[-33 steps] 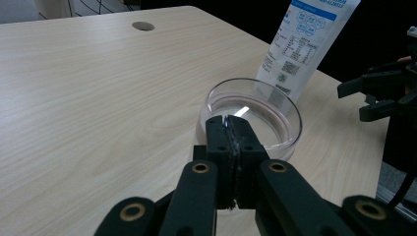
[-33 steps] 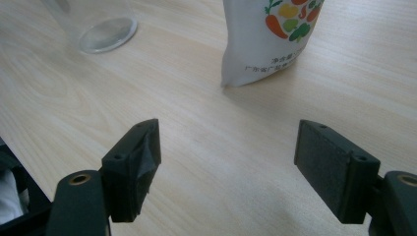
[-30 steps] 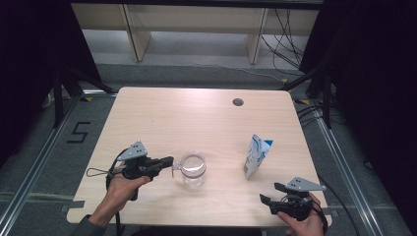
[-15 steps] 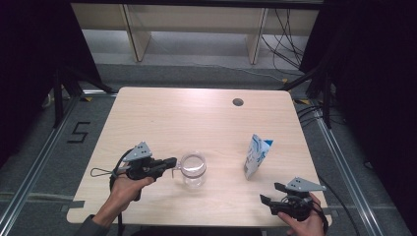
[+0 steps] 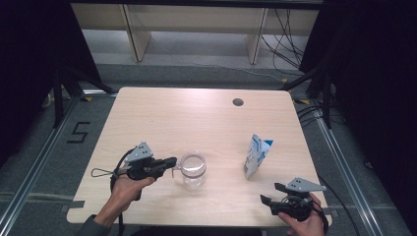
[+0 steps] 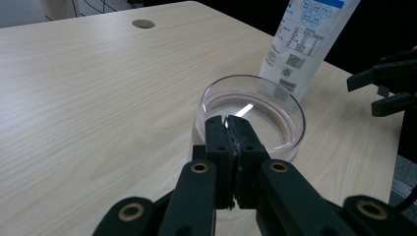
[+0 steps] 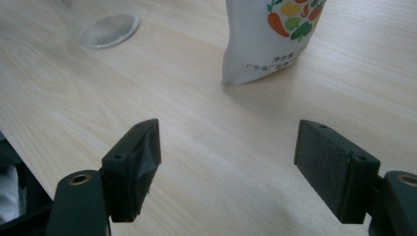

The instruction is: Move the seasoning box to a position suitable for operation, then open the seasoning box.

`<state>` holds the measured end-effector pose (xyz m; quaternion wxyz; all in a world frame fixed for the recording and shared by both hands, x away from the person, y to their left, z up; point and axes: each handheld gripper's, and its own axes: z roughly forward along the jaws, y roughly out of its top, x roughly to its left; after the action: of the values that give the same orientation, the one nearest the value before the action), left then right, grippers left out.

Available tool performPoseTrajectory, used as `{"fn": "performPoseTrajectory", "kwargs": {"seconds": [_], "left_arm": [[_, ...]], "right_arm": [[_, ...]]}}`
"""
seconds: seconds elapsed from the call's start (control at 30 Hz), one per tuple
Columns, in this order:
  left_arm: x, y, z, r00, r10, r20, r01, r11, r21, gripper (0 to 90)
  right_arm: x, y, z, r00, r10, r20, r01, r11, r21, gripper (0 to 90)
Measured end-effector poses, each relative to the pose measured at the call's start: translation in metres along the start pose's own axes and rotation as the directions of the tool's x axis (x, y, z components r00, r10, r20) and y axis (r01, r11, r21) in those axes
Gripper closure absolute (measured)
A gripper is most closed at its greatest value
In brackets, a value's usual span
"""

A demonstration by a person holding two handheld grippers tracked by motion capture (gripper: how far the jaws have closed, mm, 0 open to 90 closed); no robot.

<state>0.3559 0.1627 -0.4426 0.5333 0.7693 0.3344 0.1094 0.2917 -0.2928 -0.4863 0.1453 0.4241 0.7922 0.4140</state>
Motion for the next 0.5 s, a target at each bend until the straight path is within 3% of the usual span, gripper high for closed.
{"fn": "performPoseTrajectory", "kwargs": {"seconds": [0.03,0.07,0.33,0.37,0.4,0.47,0.5], "left_arm": [[-0.0006,-0.0009,-0.0001,1.0000,-0.003,-0.007,0.003,1.0000,0.003,87.3],[-0.0002,-0.0021,0.0003,1.0000,0.000,-0.006,0.000,1.0000,0.006,87.3],[-0.0006,-0.0010,-0.0001,0.9999,-0.002,-0.014,0.002,1.0000,0.000,87.3],[-0.0007,-0.0009,-0.0001,0.9999,0.000,-0.014,0.000,1.0000,-0.001,87.3],[-0.0010,-0.0011,0.0000,0.9999,0.000,-0.013,0.000,1.0000,-0.001,87.3],[-0.0010,-0.0013,0.0001,0.9999,0.005,-0.011,-0.005,1.0000,0.000,87.3],[-0.0008,-0.0017,0.0003,0.9999,0.006,-0.011,-0.006,1.0000,0.001,87.3]], "right_arm": [[0.0037,0.0000,0.0005,0.9990,0.039,-0.022,-0.039,0.999,0.016,26.9],[0.0007,0.0005,0.0007,0.9999,-0.006,-0.012,0.006,1.000,0.006,26.9],[0.0017,0.0006,0.0012,0.9998,-0.006,-0.020,0.006,1.000,0.000,26.9],[0.0051,0.0004,0.0007,0.9996,0.021,-0.019,-0.021,1.000,0.010,26.9],[0.0029,0.0012,0.0007,0.9997,-0.014,-0.019,0.014,1.000,0.011,27.2],[0.0031,0.0011,0.0013,0.9998,-0.020,-0.010,0.020,1.000,0.003,28.2],[0.0042,0.0013,0.0033,0.9990,-0.007,-0.044,0.008,1.000,0.014,28.4]]}}
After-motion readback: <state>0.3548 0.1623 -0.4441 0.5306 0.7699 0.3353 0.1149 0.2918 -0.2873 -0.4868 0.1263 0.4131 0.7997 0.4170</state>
